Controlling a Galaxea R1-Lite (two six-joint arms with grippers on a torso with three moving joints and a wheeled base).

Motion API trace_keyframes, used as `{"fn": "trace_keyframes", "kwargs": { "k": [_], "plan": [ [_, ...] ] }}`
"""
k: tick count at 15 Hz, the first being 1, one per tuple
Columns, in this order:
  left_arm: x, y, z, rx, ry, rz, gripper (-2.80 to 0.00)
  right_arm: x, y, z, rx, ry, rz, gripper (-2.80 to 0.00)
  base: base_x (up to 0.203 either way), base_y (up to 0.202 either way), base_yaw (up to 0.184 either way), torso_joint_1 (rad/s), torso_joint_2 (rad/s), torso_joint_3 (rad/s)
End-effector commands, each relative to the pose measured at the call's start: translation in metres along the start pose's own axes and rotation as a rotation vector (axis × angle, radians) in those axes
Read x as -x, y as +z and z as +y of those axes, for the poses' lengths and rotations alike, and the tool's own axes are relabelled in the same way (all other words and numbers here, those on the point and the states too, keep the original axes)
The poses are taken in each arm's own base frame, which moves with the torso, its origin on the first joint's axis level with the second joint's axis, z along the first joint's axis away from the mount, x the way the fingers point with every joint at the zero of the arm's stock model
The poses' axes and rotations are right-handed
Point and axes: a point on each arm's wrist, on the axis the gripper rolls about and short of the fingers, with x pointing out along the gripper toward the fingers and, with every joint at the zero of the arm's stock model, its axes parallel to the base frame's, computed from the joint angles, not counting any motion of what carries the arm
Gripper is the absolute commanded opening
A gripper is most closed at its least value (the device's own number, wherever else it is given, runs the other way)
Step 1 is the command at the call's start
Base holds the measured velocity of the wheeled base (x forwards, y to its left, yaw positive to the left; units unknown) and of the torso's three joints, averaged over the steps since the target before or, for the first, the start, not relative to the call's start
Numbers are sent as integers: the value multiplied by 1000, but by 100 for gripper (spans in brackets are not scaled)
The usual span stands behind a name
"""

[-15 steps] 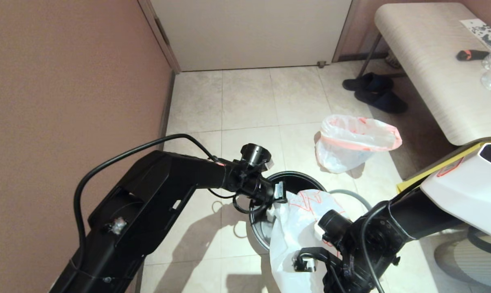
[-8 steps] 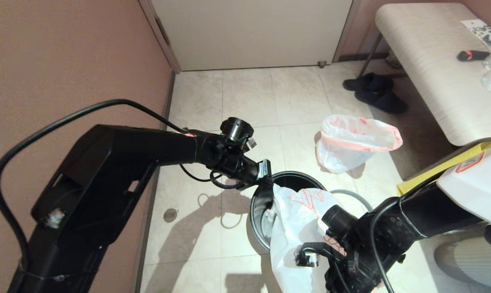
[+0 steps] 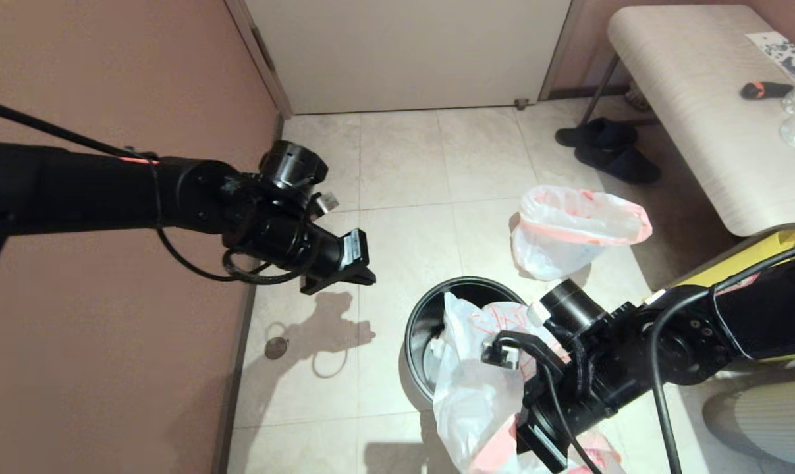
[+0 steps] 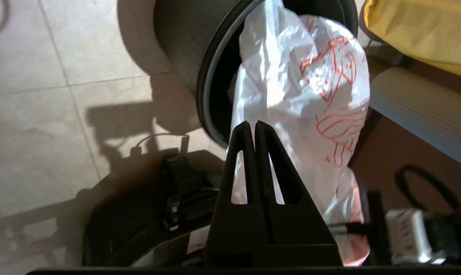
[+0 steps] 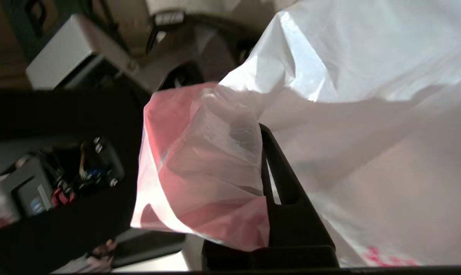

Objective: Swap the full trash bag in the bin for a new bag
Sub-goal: Put the new garbage bag on the trash can

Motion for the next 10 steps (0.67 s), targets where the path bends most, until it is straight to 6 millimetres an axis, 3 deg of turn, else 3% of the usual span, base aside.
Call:
{"fn": "trace_keyframes", "kwargs": {
  "k": [1,6,10],
  "plan": [
    [38,-10,2,7,-7,-46,-280,7,16,1,63,-50,-83,-280,0,0,0,0,0,0],
    [90,-23,14,20,-6,-152,-280,17,52,-8,140,-197,-310,-280,0,0,0,0,0,0],
    [110,-33,13,14,-19,-185,-280,27,74,-9,195,-301,-405,-280,0,0,0,0,0,0]
  ]
}}
